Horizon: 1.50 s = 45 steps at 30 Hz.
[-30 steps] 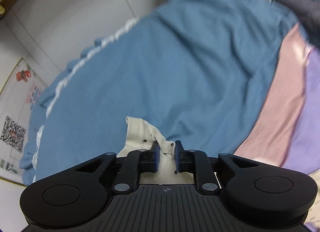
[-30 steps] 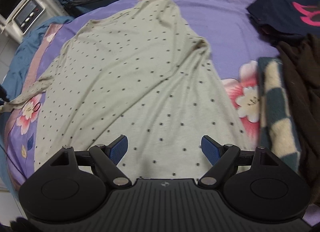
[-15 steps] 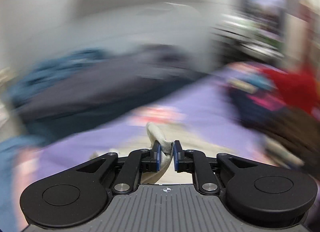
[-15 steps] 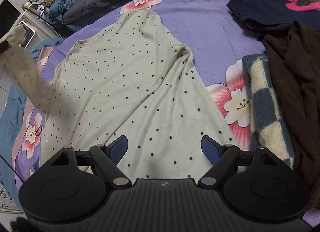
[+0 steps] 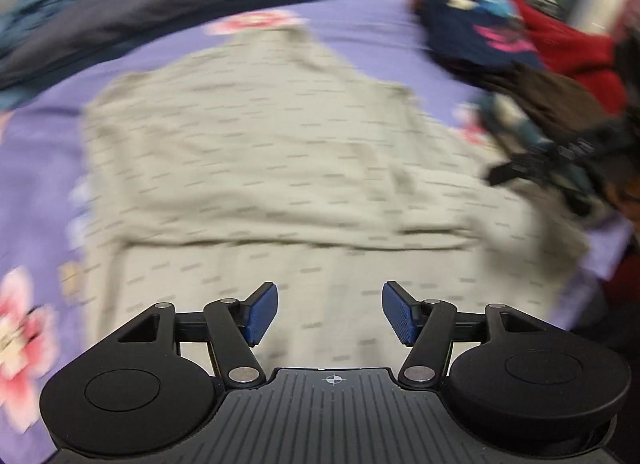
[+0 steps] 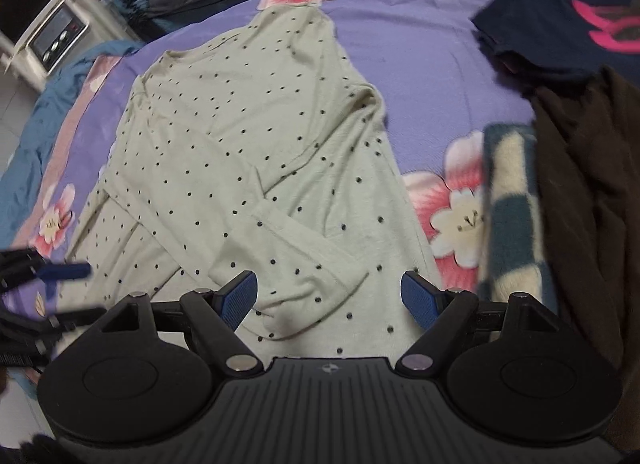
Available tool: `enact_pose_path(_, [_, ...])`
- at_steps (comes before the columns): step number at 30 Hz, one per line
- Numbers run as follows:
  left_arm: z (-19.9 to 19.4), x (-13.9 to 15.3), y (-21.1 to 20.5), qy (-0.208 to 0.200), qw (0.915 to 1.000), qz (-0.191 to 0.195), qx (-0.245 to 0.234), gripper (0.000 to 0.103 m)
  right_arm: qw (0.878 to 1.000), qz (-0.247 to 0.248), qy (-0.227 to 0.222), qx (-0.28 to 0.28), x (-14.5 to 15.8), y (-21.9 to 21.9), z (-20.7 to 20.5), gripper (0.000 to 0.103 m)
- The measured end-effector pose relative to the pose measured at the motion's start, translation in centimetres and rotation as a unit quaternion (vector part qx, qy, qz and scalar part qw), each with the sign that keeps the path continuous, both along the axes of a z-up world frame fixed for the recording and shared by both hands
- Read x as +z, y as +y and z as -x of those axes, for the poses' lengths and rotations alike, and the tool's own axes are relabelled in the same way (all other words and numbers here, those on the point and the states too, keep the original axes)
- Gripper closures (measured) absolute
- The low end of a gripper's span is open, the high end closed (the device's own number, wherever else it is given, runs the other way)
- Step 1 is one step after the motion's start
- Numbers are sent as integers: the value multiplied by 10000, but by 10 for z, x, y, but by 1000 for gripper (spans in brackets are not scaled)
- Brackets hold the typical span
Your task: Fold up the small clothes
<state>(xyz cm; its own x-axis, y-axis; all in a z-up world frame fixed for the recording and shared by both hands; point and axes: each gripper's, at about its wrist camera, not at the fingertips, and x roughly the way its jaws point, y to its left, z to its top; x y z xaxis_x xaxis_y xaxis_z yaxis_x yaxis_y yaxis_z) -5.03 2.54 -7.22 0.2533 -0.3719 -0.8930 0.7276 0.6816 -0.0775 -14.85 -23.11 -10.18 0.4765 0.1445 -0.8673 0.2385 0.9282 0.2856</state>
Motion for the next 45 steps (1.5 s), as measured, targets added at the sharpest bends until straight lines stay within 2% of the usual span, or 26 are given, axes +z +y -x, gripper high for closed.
enact_pose_path(4, [-17, 3, 29, -229, 9961, -289, 808, 0, 9986, 229, 15, 468, -9, 2, -14, 30])
enact_pose_path(8, [-21, 10, 53, -503, 9912, -640, 1044, 0, 9990, -167, 120, 392, -26, -10, -27, 49])
enact_pose_path(11, [-16, 11, 61, -456, 9896, -672, 1191, 0, 9974, -237, -105, 677, -24, -5, -40, 49])
enact_pose_path(15, [-12, 8, 58, -308, 9896, -544, 1298, 0, 9917, -85, -41, 1285, -30, 14, -68, 49])
enact_pose_path(19, [-9, 3, 44, -369, 9906, -673, 1136, 0, 9838, -1, 83, 1792, -40, 34, -86, 51])
enact_pose_path(21, [-9, 2, 41, -369, 9909, -689, 1099, 0, 9796, 239, 175, 1986, -39, 43, -88, 73])
enact_pose_path(22, [-10, 2, 40, -365, 9909, -692, 1095, 0, 9790, 256, 188, 2015, -35, 43, -87, 92])
enact_pose_path(25, [-16, 5, 43, -374, 9903, -637, 1176, 0, 9874, -83, -4, 1581, -17, 24, -75, 95])
enact_pose_path(28, [-24, 4, 50, -360, 9884, -638, 1329, 0, 9964, -559, 68, 627, -3, -11, -55, 95])
enact_pose_path(31, [-33, 1, 56, -376, 9859, -721, 1460, 0, 9926, -1155, 228, -285, -4, -48, -29, 95])
enact_pose_path(34, [-41, -2, 57, -357, 9842, -757, 1557, 0, 9915, -1073, 368, -634, -9, -64, -7, 96])
enact_pose_path(36, [-46, -1, 56, -361, 9841, -732, 1576, 0, 9809, -1370, 495, -1289, -17, -78, 7, 92])
enact_pose_path(38, [-49, 1, 54, -406, 9843, -687, 1574, 0, 9609, -1973, 155, -1939, -23, -94, 24, 88])
enact_pose_path(39, [-50, 1, 52, -418, 9843, -687, 1574, 0, 9540, -2027, 57, -2210, -24, -99, 30, 88])
enact_pose_path(40, [-51, 1, 51, -420, 9843, -698, 1567, 0, 9533, -1910, 69, -2339, -23, -100, 33, 82])
enact_pose_path(41, [-51, 0, 49, -418, 9843, -715, 1558, 0, 9576, -1764, 105, -2275, -21, -97, 33, 78])
enact_pose_path(45, [-48, -1, 44, -416, 9858, -765, 1439, 0, 9813, -1488, 115, -1214, -10, -69, 35, 71])
